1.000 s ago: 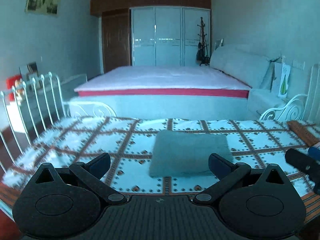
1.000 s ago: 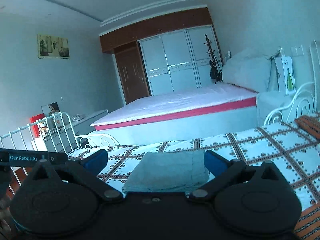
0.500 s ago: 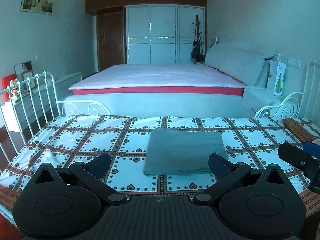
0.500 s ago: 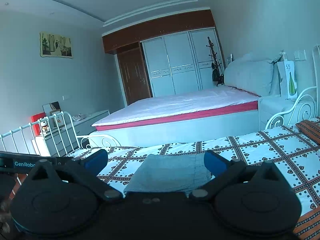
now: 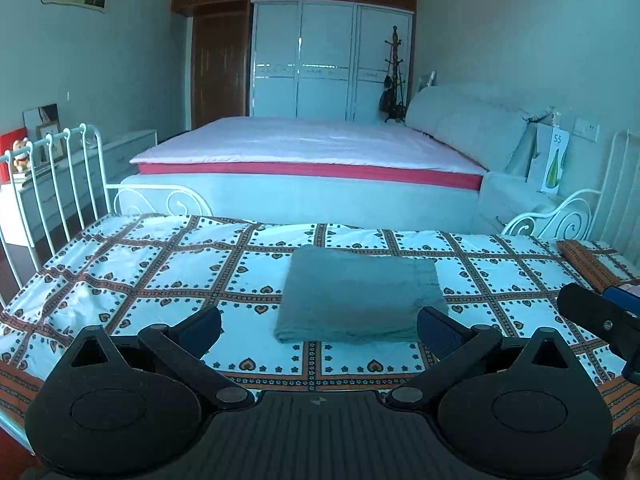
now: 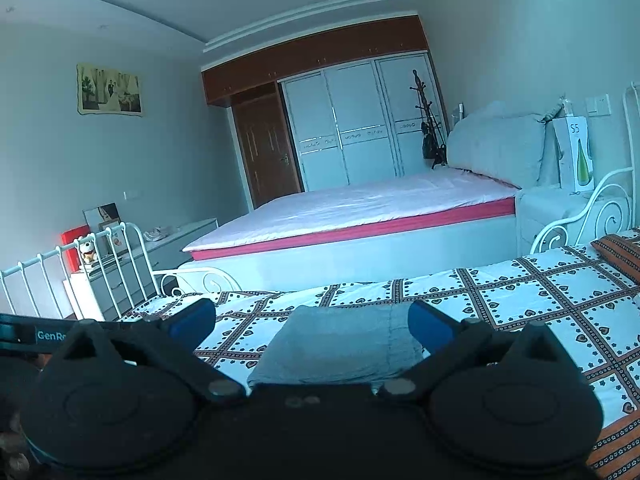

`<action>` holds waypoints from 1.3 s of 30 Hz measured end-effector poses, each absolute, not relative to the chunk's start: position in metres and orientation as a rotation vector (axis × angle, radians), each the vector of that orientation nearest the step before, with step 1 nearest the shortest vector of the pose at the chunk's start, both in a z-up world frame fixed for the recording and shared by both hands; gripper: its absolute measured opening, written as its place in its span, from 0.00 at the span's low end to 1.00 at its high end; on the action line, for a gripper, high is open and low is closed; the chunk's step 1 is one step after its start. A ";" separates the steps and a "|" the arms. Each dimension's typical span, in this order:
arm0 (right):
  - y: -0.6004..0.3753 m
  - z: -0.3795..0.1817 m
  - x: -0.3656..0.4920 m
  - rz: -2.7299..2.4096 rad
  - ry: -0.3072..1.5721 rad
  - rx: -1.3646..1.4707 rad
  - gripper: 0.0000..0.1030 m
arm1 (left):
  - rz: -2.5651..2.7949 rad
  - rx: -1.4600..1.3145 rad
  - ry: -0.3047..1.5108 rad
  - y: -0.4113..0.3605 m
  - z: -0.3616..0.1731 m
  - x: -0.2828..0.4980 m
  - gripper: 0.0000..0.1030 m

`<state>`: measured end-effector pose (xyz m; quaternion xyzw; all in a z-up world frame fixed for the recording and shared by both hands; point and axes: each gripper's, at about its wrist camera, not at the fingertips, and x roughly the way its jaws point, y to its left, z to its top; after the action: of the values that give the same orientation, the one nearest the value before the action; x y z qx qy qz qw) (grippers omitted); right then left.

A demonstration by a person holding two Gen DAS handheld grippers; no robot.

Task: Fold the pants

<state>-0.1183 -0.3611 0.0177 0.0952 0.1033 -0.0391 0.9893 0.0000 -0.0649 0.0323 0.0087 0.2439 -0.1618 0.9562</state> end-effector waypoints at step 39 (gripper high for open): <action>-0.347 0.016 -0.111 -0.165 0.237 0.100 0.94 | -0.332 0.098 0.527 -0.075 0.013 0.001 1.00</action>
<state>-0.1108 -0.3467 0.0162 0.0499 0.1178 -0.0823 0.9884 0.0007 -0.0751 0.0128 0.0482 0.2592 -0.1633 0.9507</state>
